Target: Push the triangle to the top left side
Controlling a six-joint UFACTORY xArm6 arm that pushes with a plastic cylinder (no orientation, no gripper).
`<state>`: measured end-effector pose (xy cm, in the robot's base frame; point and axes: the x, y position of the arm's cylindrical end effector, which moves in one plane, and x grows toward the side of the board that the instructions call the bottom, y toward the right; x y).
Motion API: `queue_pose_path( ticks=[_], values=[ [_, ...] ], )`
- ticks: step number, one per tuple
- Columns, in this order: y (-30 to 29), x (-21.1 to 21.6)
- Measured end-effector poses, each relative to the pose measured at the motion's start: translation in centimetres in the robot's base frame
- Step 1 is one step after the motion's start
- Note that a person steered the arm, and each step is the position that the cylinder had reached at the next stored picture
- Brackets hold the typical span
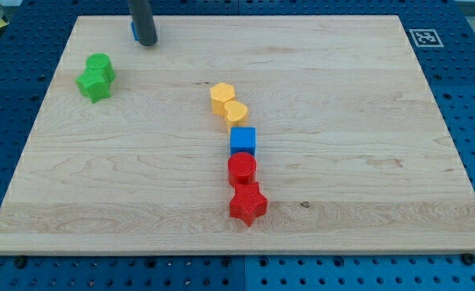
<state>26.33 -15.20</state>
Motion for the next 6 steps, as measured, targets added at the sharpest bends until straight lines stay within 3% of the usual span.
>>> queue_pose_path(
  ticks=[1, 2, 6],
  values=[
    [2.9, 0.7],
    [4.3, -1.7],
    [-3.4, -3.4]
  ],
)
